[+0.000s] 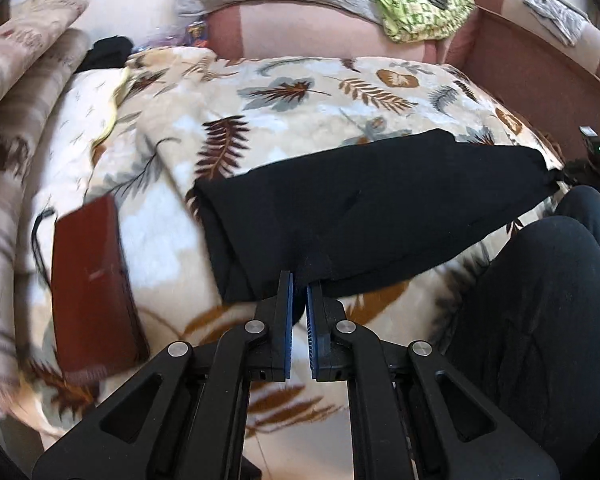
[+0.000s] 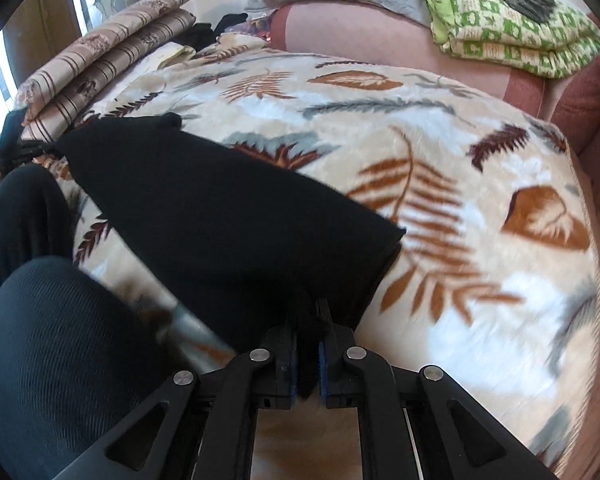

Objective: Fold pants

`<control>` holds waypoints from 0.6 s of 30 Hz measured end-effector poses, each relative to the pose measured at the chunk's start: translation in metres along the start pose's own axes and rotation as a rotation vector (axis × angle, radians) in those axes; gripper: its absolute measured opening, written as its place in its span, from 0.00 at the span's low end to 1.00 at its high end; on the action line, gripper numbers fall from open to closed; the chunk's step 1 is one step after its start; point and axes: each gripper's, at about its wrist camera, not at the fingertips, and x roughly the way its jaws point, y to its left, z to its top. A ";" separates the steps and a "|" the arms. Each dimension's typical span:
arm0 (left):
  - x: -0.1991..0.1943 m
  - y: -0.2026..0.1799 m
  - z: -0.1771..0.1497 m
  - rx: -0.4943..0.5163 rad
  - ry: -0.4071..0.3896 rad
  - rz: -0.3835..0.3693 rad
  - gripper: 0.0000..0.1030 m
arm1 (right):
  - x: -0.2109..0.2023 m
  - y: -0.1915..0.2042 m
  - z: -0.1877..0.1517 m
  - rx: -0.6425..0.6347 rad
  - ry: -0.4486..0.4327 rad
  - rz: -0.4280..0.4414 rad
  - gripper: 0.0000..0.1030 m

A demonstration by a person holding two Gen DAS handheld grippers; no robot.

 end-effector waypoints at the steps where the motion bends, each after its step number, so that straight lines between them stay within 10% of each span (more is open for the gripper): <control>1: -0.003 0.001 -0.003 -0.010 -0.003 0.009 0.08 | -0.004 -0.002 -0.006 0.025 -0.002 0.012 0.09; 9: -0.065 0.008 0.014 -0.152 -0.207 0.101 0.09 | -0.039 -0.021 -0.019 0.164 -0.003 -0.068 0.12; 12: -0.061 -0.004 0.035 -0.183 -0.266 0.034 0.31 | -0.050 -0.012 0.006 0.204 -0.139 -0.051 0.12; 18: 0.028 -0.027 0.042 -0.236 -0.018 0.014 0.35 | 0.005 0.022 0.041 0.126 -0.024 0.023 0.30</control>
